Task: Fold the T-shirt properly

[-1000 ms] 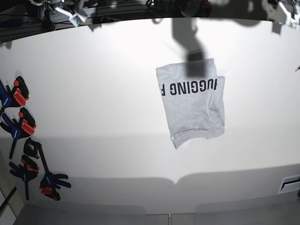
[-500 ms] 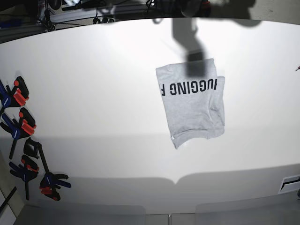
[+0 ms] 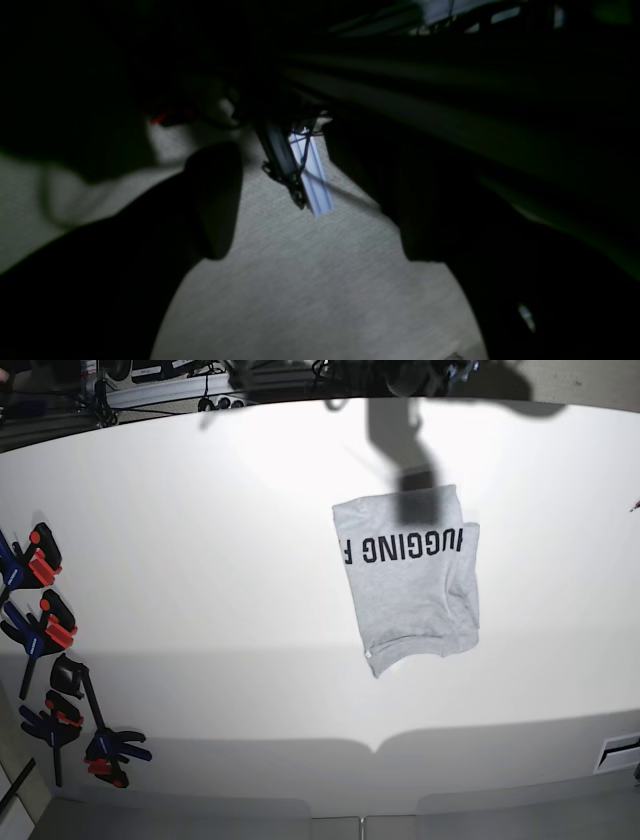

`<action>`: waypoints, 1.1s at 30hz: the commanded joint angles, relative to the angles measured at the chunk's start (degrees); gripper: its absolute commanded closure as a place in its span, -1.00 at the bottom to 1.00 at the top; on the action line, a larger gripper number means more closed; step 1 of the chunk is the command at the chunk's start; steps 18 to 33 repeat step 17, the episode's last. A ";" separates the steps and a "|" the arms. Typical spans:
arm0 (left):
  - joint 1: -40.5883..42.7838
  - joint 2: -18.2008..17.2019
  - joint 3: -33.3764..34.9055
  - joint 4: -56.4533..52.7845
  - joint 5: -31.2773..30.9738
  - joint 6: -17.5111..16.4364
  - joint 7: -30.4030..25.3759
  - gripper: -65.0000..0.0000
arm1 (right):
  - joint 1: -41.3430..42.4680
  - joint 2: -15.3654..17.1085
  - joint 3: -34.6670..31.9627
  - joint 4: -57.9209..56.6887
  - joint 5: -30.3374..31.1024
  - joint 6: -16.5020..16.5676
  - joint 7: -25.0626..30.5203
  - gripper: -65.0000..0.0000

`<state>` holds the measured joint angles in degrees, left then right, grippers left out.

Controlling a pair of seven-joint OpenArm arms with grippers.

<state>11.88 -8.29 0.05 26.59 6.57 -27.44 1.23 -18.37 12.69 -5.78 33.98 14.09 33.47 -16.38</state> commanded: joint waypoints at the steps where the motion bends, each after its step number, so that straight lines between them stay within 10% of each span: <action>1: -0.68 -0.74 -0.04 -1.53 0.07 0.63 -0.35 -0.36 | 1.03 0.31 -0.98 -1.05 -0.04 -0.76 -0.22 0.40; 10: -4.76 -0.94 -0.04 -3.96 0.02 4.15 6.99 -0.36 | 3.28 0.33 -2.93 -0.55 -0.02 -2.25 -0.59 0.40; 33: -4.61 -0.94 -0.04 -3.93 0.07 4.15 3.04 -0.36 | 3.28 0.35 -2.93 -0.55 4.90 -2.12 -0.57 0.40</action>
